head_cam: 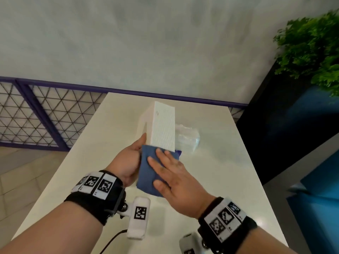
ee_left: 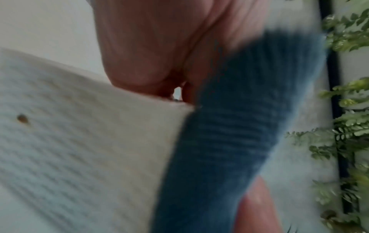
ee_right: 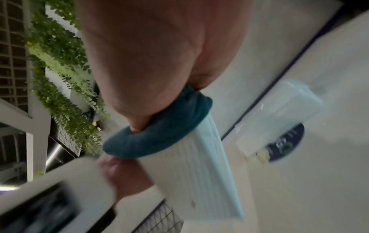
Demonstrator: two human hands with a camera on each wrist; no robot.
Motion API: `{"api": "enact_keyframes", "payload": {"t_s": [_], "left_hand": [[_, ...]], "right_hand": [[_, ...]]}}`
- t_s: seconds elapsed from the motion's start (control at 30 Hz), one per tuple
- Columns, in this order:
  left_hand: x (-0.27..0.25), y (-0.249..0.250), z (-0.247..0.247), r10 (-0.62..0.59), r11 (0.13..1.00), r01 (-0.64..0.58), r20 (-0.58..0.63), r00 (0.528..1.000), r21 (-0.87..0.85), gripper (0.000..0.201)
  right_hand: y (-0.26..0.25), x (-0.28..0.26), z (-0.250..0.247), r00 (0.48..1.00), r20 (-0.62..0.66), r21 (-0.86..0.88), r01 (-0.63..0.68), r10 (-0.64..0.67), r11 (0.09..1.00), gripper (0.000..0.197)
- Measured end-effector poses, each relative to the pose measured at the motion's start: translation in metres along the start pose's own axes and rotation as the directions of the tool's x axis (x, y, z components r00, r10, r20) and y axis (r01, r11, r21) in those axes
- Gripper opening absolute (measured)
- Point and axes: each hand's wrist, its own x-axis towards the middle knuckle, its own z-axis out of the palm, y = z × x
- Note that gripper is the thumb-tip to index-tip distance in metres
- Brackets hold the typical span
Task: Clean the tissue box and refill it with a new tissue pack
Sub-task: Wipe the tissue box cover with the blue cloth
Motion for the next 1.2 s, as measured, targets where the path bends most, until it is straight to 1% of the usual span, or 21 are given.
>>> {"api": "enact_keyframes", "payload": {"t_s": [0.03,0.1,0.13,0.17,0.23,0.3,0.37,0.43,0.5,0.53,0.6,0.63,0.67,0.73,0.8,0.83,0.9,0.97,1.07,1.13,1.2], "left_hand": [[-0.003,0.000,0.001,0.054,0.996,-0.051,-0.039,0.998,0.073,0.031],[-0.008,-0.005,0.005,0.082,0.980,-0.084,0.016,0.996,0.179,0.043],[-0.011,-0.009,0.008,0.081,0.970,-0.090,0.048,0.996,0.225,0.044],[-0.015,-0.011,0.011,0.082,0.960,-0.093,0.051,0.995,0.263,0.043],[-0.021,-0.016,0.013,0.075,0.946,-0.083,0.039,0.996,0.312,0.043],[-0.023,-0.017,0.010,0.092,0.923,-0.092,0.020,0.996,0.373,0.044],[-0.023,-0.013,0.005,0.126,0.902,-0.112,-0.005,0.992,0.416,0.042],[-0.021,-0.010,-0.005,0.136,0.905,-0.109,-0.036,0.990,0.411,0.042],[-0.022,-0.008,-0.012,0.140,0.891,-0.101,-0.057,0.988,0.442,0.043],[-0.023,-0.007,-0.014,0.141,0.877,-0.100,-0.052,0.989,0.469,0.043],[-0.024,-0.007,-0.012,0.146,0.853,-0.116,-0.020,0.989,0.510,0.042],[-0.024,-0.007,-0.010,0.149,0.846,-0.125,-0.005,0.989,0.519,0.042],[-0.024,-0.006,-0.007,0.144,0.844,-0.122,-0.002,0.990,0.523,0.043],[-0.025,-0.004,0.000,0.142,0.842,-0.129,0.016,0.990,0.524,0.044],[-0.025,-0.003,0.005,0.144,0.837,-0.135,0.024,0.989,0.531,0.045],[-0.024,-0.002,0.006,0.151,0.836,-0.135,0.012,0.988,0.532,0.045],[-0.020,0.002,0.006,0.161,0.830,-0.130,-0.009,0.987,0.542,0.045],[-0.017,0.009,0.005,0.181,0.828,-0.133,-0.036,0.983,0.544,0.046],[-0.015,0.015,0.004,0.165,0.878,-0.094,-0.111,0.980,0.469,0.049],[-0.015,0.014,0.006,0.156,0.876,-0.081,-0.121,0.980,0.475,0.050],[-0.015,0.012,0.008,0.183,0.854,-0.104,-0.107,0.977,0.510,0.048]], "right_hand": [[0.005,0.007,-0.006,0.999,-0.030,-0.008,-0.014,0.014,1.000,0.065],[0.018,0.028,-0.029,0.990,-0.120,-0.017,-0.080,0.078,0.997,0.061],[0.026,0.041,-0.044,0.980,-0.158,-0.027,-0.129,0.123,0.991,0.057],[0.034,0.053,-0.059,0.968,-0.179,-0.042,-0.185,0.175,0.982,0.054],[0.045,0.068,-0.082,0.942,-0.184,-0.050,-0.294,0.280,0.955,0.053],[0.045,0.071,-0.083,0.927,-0.181,-0.031,-0.339,0.328,0.940,0.053],[0.036,0.058,-0.063,0.953,-0.129,-0.007,-0.279,0.276,0.960,0.054],[0.017,0.030,-0.031,0.986,-0.040,0.039,-0.163,0.165,0.986,0.056],[0.000,0.004,-0.005,0.994,0.051,0.086,-0.103,0.099,0.991,0.058],[-0.003,-0.001,0.000,0.994,0.065,0.092,-0.094,0.088,0.991,0.059],[0.004,0.007,-0.007,0.993,0.024,0.073,-0.113,0.112,0.991,0.059],[0.011,0.016,-0.015,0.990,-0.028,0.068,-0.139,0.141,0.988,0.059],[0.019,0.028,-0.027,0.979,-0.096,0.079,-0.174,0.182,0.981,0.058],[0.033,0.051,-0.055,0.936,-0.193,0.131,-0.274,0.295,0.953,0.056],[0.041,0.067,-0.071,0.899,-0.227,0.152,-0.346,0.374,0.926,0.055],[0.041,0.070,-0.071,0.896,-0.226,0.152,-0.356,0.383,0.922,0.056],[0.034,0.066,-0.055,0.917,-0.190,0.156,-0.325,0.351,0.933,0.058],[0.019,0.048,-0.025,0.955,-0.139,0.170,-0.238,0.262,0.956,0.059],[0.007,0.016,0.017,0.990,-0.093,0.154,-0.089,0.104,0.984,0.061],[0.014,0.007,0.025,0.992,-0.112,0.136,-0.036,0.052,0.990,0.063],[0.022,0.012,0.017,0.979,-0.183,0.174,-0.054,0.086,0.983,0.057]]}}
